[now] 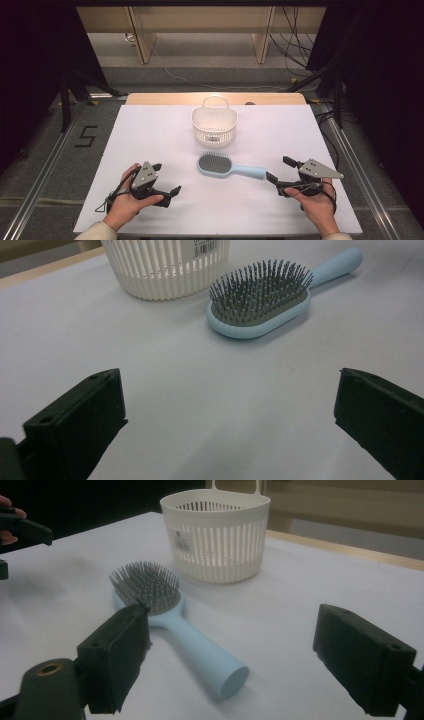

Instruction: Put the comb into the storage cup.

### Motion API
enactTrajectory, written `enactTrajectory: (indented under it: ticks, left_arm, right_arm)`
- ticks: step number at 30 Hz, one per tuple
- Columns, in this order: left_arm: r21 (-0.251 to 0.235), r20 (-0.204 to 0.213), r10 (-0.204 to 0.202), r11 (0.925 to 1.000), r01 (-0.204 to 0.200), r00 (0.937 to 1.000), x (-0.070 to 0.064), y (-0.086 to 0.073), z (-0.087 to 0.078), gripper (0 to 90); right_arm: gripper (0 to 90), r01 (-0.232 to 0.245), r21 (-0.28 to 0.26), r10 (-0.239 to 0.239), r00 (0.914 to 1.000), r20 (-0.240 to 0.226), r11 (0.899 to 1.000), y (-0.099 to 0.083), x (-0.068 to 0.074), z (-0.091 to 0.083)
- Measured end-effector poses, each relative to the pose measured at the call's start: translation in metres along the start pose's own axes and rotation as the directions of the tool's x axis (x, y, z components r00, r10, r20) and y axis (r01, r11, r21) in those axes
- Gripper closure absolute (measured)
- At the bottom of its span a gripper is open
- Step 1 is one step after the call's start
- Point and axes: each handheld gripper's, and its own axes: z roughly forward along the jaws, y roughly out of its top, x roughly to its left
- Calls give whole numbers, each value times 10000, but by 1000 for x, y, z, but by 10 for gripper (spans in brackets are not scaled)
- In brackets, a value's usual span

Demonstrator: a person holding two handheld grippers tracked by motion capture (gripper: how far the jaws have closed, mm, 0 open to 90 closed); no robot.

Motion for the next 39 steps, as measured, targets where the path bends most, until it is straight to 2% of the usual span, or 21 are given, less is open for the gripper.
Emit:
enactTrajectory:
  ticks: [7,11,13,14,15,17,21,22,24,28,29,30,33,34,35,36,38,39]
  left_arm:
    - [-20,-3,22,10000,-22,10000,-1,0,0,0]
    - [-38,2,25,10000,-25,10000,-1,0,0,0]
    - [-15,4,56,10000,-56,10000,-1,0,0,0]
    - [-15,4,56,10000,-56,10000,-1,0,0,0]
    - [2,26,60,10000,-60,10000,-1,0,1,0]
    - [9,37,80,10000,-80,10000,-1,0,1,0]
    - [2,41,68,10000,-68,10000,-1,0,1,0]
    - [14,45,62,10000,-62,10000,-1,1,1,0]
    - [-1,53,38,10000,-38,10000,-1,0,1,0]
    - [8,55,62,10000,-62,10000,-1,1,1,0]
    - [11,64,66,10000,-66,10000,-1,1,1,0]
    - [7,58,68,10000,-68,10000,-1,1,1,0]
    - [7,44,64,10000,-65,10000,-1,1,1,0]
    - [7,44,64,10000,-65,10000,-1,1,1,0]
    - [8,49,63,10000,-63,10000,-1,1,1,0]
    - [8,55,62,10000,-62,10000,-1,1,1,0]
    - [10,51,55,10000,-55,10000,-1,1,1,0]
    - [9,54,56,10000,-56,10000,-1,1,1,0]
  right_arm:
    - [169,85,-213,-79,9996,279,9997,4,0,-1]
    - [244,-69,-528,103,9979,642,9986,8,-1,1]
    - [324,54,-610,-1,9961,879,9981,12,-2,3]
    - [324,54,-610,-1,9961,879,9981,12,-2,3]
    - [472,254,-353,-216,9943,1040,9991,15,-3,5]
    - [610,420,290,-453,9911,1255,9987,19,-5,9]
    - [835,411,1282,-553,9924,1097,9909,24,-11,21]
    - [835,411,1282,-553,9924,1097,9909,24,-11,21]
    - [900,365,1751,-577,9914,1177,9839,29,-13,31]
    - [900,292,2458,-578,9922,1101,9689,34,-15,47]
    - [900,292,2458,-578,9922,1101,9689,34,-15,47]
    - [900,148,2802,-469,9930,1080,9598,33,-17,55]
    - [900,-73,3190,-286,9938,1077,9477,31,-19,66]
    - [900,-73,3190,-286,9938,1077,9477,31,-19,66]
    - [900,-147,3311,-223,9939,1076,9435,30,-20,70]
    - [900,-175,3535,-207,9944,1040,9353,30,-21,75]
    - [900,-302,3787,-95,9947,1026,9250,29,-21,80]
    - [900,-302,3787,-95,9947,1026,9250,29,-21,80]
